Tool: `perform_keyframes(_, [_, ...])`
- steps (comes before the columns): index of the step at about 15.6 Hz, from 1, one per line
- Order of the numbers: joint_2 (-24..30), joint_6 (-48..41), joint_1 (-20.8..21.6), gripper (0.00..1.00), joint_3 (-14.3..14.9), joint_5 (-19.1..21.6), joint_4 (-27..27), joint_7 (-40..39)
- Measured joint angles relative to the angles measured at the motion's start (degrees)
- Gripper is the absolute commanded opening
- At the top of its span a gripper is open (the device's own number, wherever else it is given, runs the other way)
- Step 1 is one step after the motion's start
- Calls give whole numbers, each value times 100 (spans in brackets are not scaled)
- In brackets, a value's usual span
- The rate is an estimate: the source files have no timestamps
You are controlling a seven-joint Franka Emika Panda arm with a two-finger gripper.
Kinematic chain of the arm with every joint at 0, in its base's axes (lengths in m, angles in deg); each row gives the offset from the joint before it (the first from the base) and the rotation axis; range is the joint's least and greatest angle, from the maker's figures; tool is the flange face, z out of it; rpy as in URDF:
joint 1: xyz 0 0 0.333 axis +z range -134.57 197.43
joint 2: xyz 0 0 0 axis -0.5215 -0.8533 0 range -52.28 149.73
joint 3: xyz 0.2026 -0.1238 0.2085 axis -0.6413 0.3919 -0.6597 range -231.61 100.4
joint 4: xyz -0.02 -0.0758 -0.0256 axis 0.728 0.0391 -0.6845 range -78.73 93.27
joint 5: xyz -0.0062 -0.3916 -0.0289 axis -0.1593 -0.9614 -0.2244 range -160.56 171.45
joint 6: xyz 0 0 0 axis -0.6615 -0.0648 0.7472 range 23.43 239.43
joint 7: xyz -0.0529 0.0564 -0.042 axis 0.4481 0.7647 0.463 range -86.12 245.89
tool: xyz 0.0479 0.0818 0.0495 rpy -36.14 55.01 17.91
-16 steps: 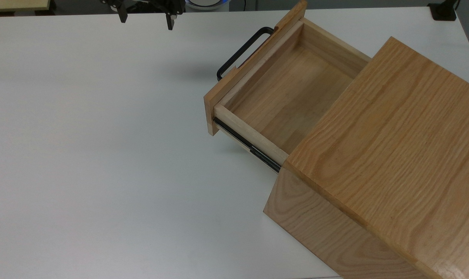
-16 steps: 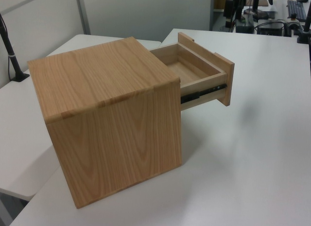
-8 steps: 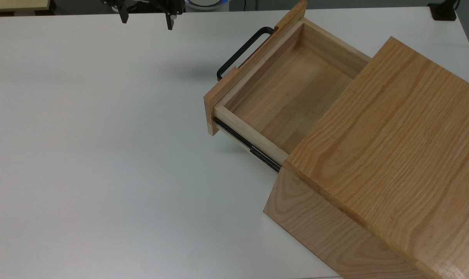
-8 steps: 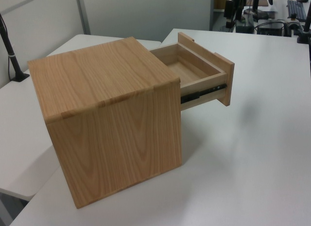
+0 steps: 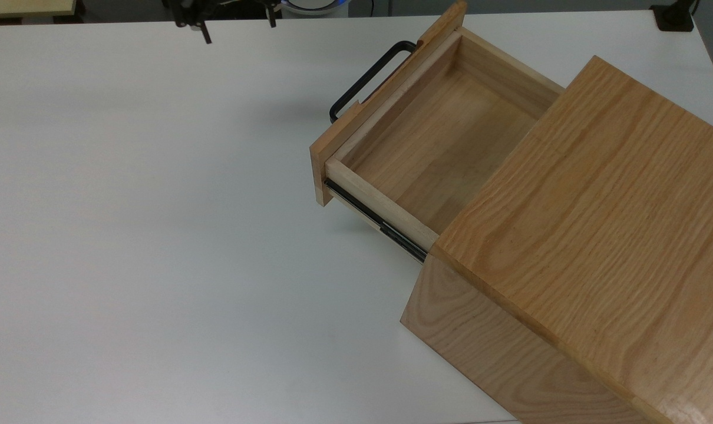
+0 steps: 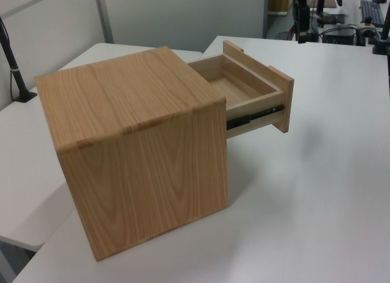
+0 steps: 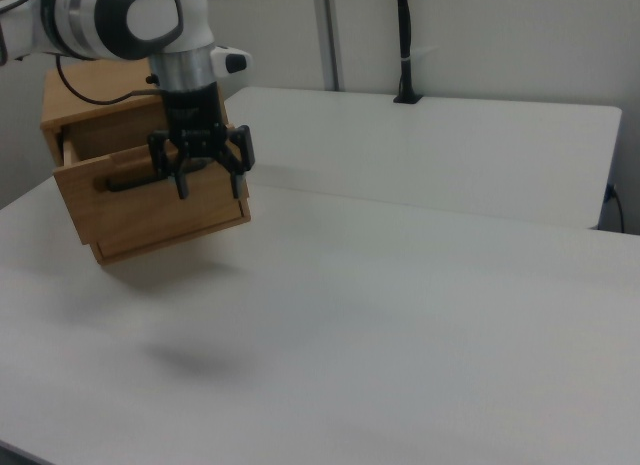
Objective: Close the drawer by sliding it
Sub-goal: 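Move the gripper down to the front panel of the open wooden drawer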
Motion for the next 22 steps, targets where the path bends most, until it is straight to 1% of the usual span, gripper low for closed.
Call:
perform_keyframes(1, [-4, -1, 112, 24, -1, -10, 10, -145])
perform_keyframes(2, [-9, -5, 246, 8, -1, -34, 26, -330])
perform_keyframes(3, [-14, -8, 372, 3, -3, -57, 40, -472])
perform_keyframes(4, [-18, -12, 500, 0, -3, -78, 52, -567])
perform_keyframes(8, [-25, -17, 998, 0, 31, -91, 138, -646])
perform_keyframes(9, [-28, -17, 1163, 0, 108, -93, 176, -664])
perform_keyframes(10, [-42, -17, 1421, 0, 269, -94, 219, -673])
perform_keyframes(12, [-92, -12, 1686, 0, 442, -95, 236, -682])
perform_keyframes(16, [-389, 279, 1889, 0, 575, -94, 237, -636])
perform_keyframes(18, [-583, 582, 1977, 0, 603, -94, 215, -428])
perform_keyframes(20, [-875, 849, 2097, 0, 615, -97, 85, -145])
perform_keyframes(22, [-1105, 1070, 2190, 0, 628, -73, -91, -54])
